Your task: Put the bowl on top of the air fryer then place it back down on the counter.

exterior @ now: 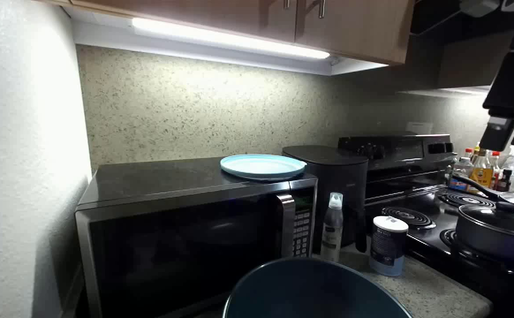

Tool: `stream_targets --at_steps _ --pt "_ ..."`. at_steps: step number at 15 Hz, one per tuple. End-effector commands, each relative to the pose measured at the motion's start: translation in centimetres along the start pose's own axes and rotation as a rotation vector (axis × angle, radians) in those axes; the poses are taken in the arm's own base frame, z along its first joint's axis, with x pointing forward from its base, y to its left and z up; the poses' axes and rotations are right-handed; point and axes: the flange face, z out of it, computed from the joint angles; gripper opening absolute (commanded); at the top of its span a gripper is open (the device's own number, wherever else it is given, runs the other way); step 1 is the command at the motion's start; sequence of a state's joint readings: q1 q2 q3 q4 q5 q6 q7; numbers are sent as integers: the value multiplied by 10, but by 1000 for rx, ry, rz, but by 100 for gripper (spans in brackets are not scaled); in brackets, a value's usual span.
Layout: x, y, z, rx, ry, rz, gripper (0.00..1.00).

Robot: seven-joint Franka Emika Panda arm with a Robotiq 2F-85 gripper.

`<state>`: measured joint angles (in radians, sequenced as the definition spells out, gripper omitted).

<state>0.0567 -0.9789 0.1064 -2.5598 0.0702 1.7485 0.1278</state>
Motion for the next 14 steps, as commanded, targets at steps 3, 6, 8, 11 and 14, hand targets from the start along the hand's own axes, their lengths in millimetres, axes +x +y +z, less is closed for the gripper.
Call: stream_targets --at_steps 3,6,8,11,14 --pt "0 0 -1 0 -1 0 100" --pt "0 0 -1 0 -1 0 100" --pt "2 1 6 13 -51 -39 100" --pt "9 2 21 29 -87 -58 100" --pt "19 3 45 9 -138 -61 100"
